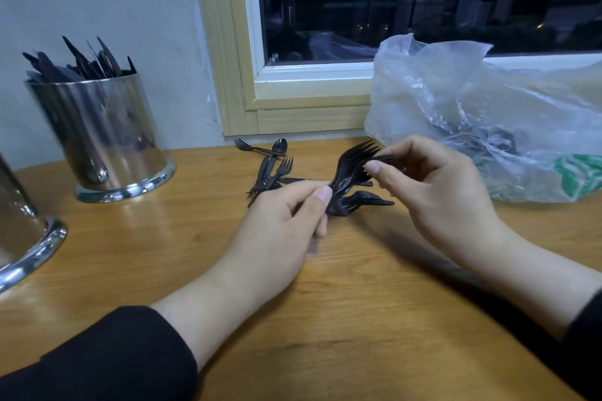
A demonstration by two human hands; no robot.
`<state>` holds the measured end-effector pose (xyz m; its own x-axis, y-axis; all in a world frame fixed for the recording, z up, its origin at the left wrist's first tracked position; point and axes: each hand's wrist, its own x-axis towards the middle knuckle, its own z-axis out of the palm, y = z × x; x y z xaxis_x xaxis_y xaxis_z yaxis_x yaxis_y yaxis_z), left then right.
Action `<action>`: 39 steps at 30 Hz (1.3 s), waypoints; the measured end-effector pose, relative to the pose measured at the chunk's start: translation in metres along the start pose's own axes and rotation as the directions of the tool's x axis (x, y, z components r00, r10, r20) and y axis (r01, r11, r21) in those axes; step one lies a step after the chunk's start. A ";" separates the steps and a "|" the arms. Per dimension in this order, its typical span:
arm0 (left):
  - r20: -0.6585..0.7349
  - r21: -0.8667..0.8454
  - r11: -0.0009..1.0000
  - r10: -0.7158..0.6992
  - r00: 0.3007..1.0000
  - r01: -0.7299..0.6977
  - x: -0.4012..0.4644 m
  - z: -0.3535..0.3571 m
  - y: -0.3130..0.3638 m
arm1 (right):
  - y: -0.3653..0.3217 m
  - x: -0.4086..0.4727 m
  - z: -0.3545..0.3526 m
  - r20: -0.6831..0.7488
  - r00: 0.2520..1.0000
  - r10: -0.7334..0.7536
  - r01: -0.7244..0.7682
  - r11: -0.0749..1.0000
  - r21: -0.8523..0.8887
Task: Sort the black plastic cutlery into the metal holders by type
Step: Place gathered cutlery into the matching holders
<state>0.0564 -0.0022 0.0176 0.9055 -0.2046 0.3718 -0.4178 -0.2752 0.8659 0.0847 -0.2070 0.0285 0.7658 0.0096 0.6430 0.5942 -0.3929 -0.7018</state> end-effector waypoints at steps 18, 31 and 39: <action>-0.264 0.048 0.998 -0.033 0.964 0.047 0.007 -0.006 -0.012 | 0.021 0.001 0.010 0.335 0.940 0.056 0.150 0.817 -0.557; -0.268 0.322 0.946 0.121 0.956 -0.029 0.003 -0.012 -0.002 | -0.002 -0.002 0.002 0.124 0.990 -0.071 0.080 0.995 -0.067; 0.009 0.216 0.976 0.034 0.999 -0.035 -0.001 -0.005 0.002 | -0.007 -0.001 0.008 -0.018 0.993 -0.119 0.120 0.990 0.070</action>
<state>0.0550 0.0018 0.0203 0.8900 -0.2222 0.3981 -0.4556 -0.4643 0.7595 0.0817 -0.1967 0.0301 0.6853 0.0396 0.7272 0.6974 -0.3234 -0.6395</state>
